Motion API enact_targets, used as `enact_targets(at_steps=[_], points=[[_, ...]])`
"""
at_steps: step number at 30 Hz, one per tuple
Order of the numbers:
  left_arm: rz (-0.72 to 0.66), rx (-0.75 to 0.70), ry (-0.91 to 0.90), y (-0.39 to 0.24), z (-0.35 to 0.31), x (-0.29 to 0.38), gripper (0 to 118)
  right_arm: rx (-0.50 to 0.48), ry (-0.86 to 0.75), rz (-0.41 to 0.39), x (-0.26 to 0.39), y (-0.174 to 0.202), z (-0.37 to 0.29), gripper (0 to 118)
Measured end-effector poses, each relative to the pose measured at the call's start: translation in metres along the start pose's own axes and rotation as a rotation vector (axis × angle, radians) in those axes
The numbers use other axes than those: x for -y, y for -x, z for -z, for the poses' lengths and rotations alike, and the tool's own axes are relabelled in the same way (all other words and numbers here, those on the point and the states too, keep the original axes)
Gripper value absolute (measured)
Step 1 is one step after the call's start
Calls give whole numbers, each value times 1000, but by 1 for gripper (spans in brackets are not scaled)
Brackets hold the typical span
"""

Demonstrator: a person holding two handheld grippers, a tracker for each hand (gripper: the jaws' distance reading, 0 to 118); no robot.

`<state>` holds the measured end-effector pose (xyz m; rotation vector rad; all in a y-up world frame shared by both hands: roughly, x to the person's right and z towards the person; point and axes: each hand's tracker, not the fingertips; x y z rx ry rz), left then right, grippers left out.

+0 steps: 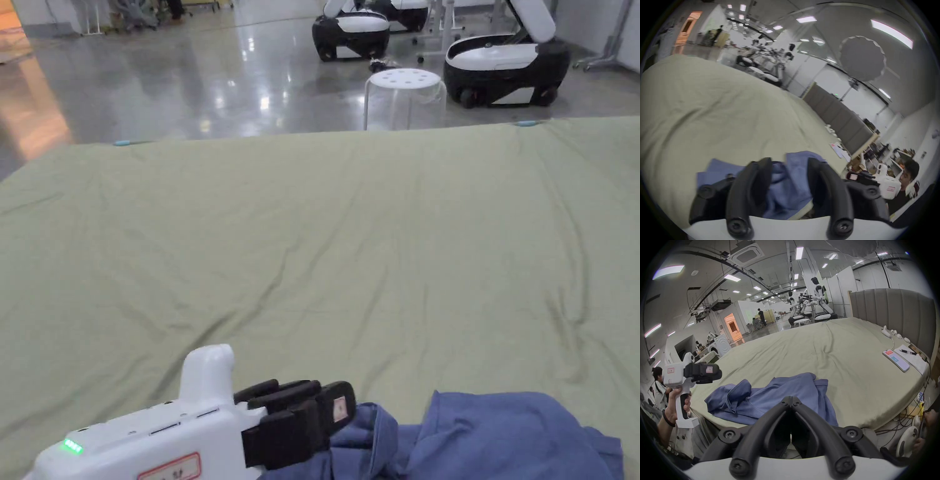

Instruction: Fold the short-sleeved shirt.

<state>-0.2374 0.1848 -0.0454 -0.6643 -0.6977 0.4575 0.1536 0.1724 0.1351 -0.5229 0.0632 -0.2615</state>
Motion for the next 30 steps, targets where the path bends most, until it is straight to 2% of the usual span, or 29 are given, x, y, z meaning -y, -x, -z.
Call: enact_targets(at_steps=[1,4,7,9,11,12,14,16,17,18,19,20,21,23,26,29,30], points=[[-13,-30,16,12,1,2,9,-1,2,5,0,0,0,0],[-133,-56,53,41,23,23,8,-10,7,24,2,0,1,0],[-232,52,209,45,70,57,8,-17,16,25,2,2,1,0],[-166,124,295,25,95,76,8,-7,23,10,1,5,0,0],[-41,22,324,3,116,89,6,-1,23,2,0,8,0,0],[-30,29,293,4,114,87,5,-3,25,2,1,8,0,0],[-126,57,303,10,110,76,5,-4,30,-6,1,9,2,0],[-112,75,283,12,98,74,5,-11,40,0,1,8,6,0],[-102,72,257,11,87,69,7,-22,48,6,1,8,7,0],[-104,74,206,12,74,62,14,-23,49,7,0,9,8,0],[-108,105,146,15,54,54,30,-24,49,7,0,10,9,0],[-126,138,86,19,33,45,55,-28,50,7,0,12,10,0],[-149,145,35,26,12,38,60,-35,53,9,0,12,12,0],[-220,140,-61,45,-32,25,60,-47,60,12,0,14,16,0],[-339,47,-93,90,-74,20,60,-64,70,10,2,17,20,0],[-449,-59,-35,127,-75,34,59,-82,79,14,3,20,22,0],[-468,-44,-19,134,-68,41,59,-84,79,14,4,21,21,0]])
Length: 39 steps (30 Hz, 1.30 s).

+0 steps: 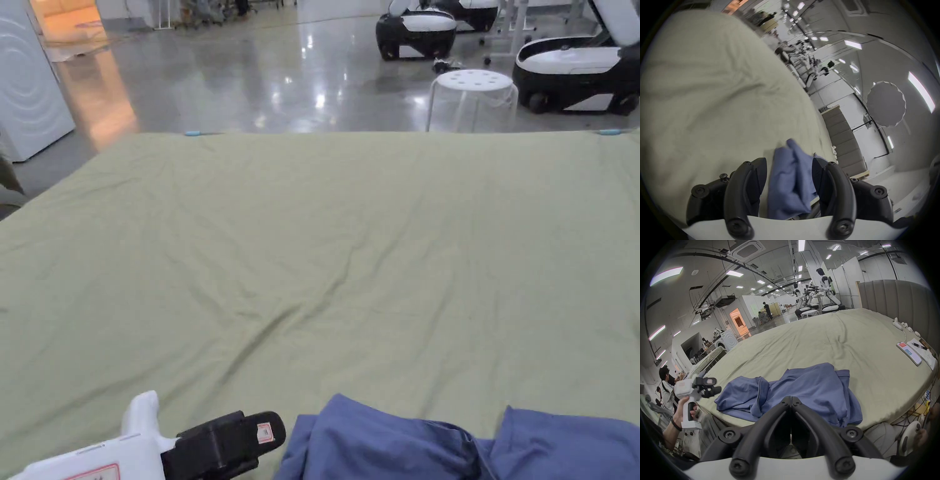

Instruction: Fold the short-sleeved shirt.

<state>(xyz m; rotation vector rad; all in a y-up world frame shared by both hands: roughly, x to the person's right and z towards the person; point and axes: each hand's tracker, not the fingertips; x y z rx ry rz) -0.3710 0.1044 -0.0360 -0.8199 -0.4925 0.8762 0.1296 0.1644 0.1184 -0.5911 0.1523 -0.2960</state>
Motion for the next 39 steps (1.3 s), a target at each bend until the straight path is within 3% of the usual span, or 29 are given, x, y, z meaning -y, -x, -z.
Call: enact_targets(at_steps=[4,6,8,12,15,18,22,25,28,30,33,34,36,37,39], points=[[-188,145,125,23,51,25,54,14,8,-15,1,6,-3,0],[-225,216,78,19,61,33,14,32,9,-38,0,8,-8,0],[-200,130,68,15,64,35,14,48,1,-50,-1,8,-13,0],[-265,180,33,19,47,30,14,50,-8,-13,-1,2,-16,0],[-209,223,-15,4,12,16,14,48,-13,12,-2,0,-15,0],[-15,96,-72,-21,-38,-13,14,32,-18,25,-3,-3,-12,0],[326,-178,-87,-83,-71,-36,14,32,-12,4,-1,-4,-10,0],[398,-128,-61,-128,-42,-21,14,34,-5,-3,1,-4,-10,0],[500,-177,30,-157,22,11,14,43,-4,-17,3,-2,-12,0],[580,-127,115,-169,66,37,14,42,-7,-29,4,-1,-16,0],[539,-78,257,-168,134,68,14,49,-19,-48,5,-1,-24,0],[547,-76,286,-166,153,77,17,53,-23,-47,6,-2,-27,0],[551,-93,296,-165,172,86,36,58,-26,-39,8,-6,-30,0],[540,-88,292,-166,169,85,36,62,-25,-31,9,-8,-31,0],[467,74,245,-169,148,73,42,69,-21,-15,12,-15,-31,0]])
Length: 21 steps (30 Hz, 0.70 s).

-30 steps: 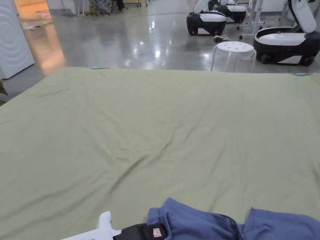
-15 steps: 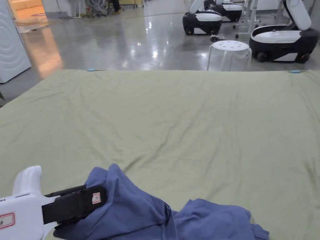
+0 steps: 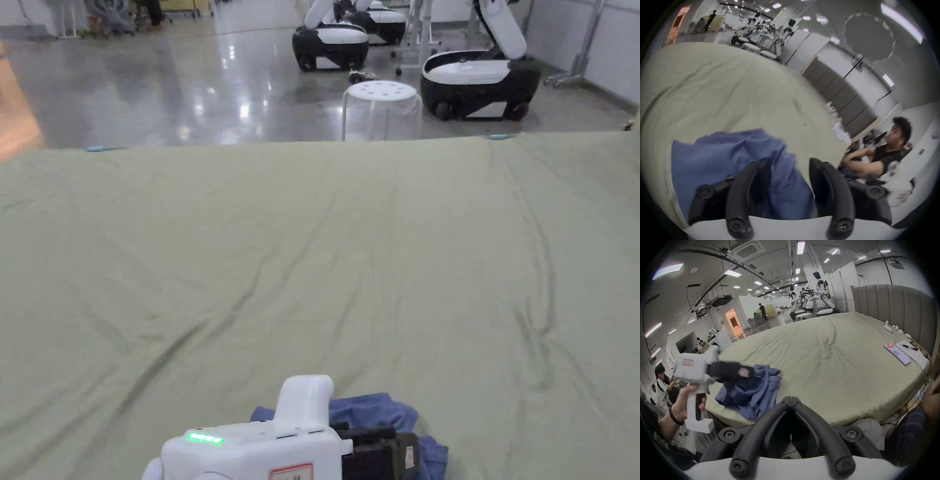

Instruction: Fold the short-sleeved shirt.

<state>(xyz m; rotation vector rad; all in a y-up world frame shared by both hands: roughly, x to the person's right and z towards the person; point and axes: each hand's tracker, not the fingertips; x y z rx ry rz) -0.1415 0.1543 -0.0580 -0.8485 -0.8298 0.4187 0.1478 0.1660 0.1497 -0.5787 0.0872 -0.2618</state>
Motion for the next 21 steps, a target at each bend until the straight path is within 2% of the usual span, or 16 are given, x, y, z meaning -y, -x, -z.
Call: enact_targets(at_steps=[1,2,5,6,8,9,11,12,14,15,18,21], points=[[-8,58,-46,-2,-15,-7,51,2,5,12,2,-4,1,0],[-13,75,-96,0,-31,-12,52,4,13,25,3,-8,3,0],[-74,-36,-159,14,-55,-17,49,13,27,50,7,-16,6,0],[-90,-54,-136,22,-54,-15,42,13,33,62,8,-18,8,0],[-96,-81,-61,24,-31,-3,5,4,35,93,10,-19,9,0],[-101,-76,-40,23,-20,3,5,-3,37,107,11,-20,9,0],[-76,45,74,13,15,18,5,-6,39,118,10,-16,10,0],[-57,7,116,6,31,24,5,-6,40,115,10,-14,10,0],[112,-175,185,-4,63,36,4,-10,51,80,6,-6,10,0],[152,-167,158,-7,64,38,4,-9,55,53,5,-2,10,0],[72,-92,117,-11,44,22,5,-44,72,-41,-5,9,15,0],[53,-10,-21,-11,-6,5,7,-102,87,-120,-24,23,36,0]])
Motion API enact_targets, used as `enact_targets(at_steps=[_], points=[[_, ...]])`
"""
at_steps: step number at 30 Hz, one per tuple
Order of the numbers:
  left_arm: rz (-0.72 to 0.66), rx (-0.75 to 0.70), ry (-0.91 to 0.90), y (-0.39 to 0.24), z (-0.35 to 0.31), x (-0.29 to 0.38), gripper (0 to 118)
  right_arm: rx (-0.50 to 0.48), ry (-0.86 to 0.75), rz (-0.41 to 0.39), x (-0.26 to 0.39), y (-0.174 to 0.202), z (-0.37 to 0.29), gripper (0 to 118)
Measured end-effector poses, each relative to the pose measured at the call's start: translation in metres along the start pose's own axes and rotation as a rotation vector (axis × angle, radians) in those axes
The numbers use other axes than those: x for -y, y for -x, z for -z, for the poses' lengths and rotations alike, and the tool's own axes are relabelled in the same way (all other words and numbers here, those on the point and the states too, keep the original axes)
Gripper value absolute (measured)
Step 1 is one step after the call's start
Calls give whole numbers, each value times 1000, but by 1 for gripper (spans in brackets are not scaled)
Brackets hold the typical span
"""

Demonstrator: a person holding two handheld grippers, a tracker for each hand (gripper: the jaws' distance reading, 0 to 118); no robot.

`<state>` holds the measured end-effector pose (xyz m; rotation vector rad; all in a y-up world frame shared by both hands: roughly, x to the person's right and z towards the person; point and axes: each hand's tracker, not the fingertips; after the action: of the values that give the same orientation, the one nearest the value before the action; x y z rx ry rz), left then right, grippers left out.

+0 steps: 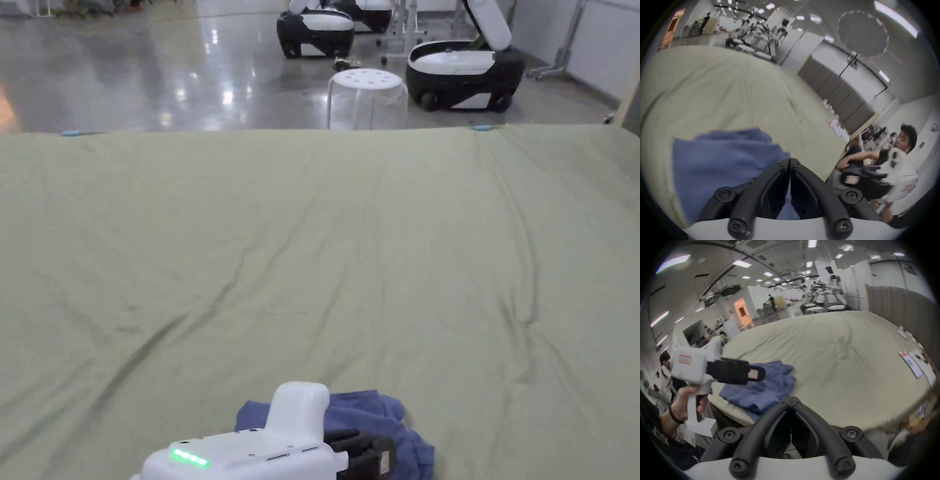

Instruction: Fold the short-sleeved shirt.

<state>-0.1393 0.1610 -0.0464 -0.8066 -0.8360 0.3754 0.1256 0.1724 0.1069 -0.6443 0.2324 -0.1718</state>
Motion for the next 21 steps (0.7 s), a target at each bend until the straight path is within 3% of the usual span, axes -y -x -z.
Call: enact_targets(at_steps=[1,2,3,6,9,10,13,16,21], points=[[-5,8,-48,2,-18,-5,23,-45,5,-27,-9,4,9,0],[-19,5,-92,6,-37,-9,52,-98,27,-42,-18,9,22,0],[-39,-31,-129,15,-55,-11,58,-142,60,-51,-26,14,36,0],[-142,-38,-171,42,-92,-9,58,-129,210,-120,-41,27,85,0],[-268,-81,-166,85,-118,4,58,75,457,-276,-32,28,142,0],[-316,-93,-167,94,-122,8,58,108,553,-280,-25,25,157,0],[-421,-19,-181,117,-127,19,58,68,506,-197,-40,26,147,0],[-490,75,-158,129,-106,24,58,85,506,-243,-35,31,151,0],[-495,97,-5,138,-51,24,58,88,484,-220,-33,28,146,0]])
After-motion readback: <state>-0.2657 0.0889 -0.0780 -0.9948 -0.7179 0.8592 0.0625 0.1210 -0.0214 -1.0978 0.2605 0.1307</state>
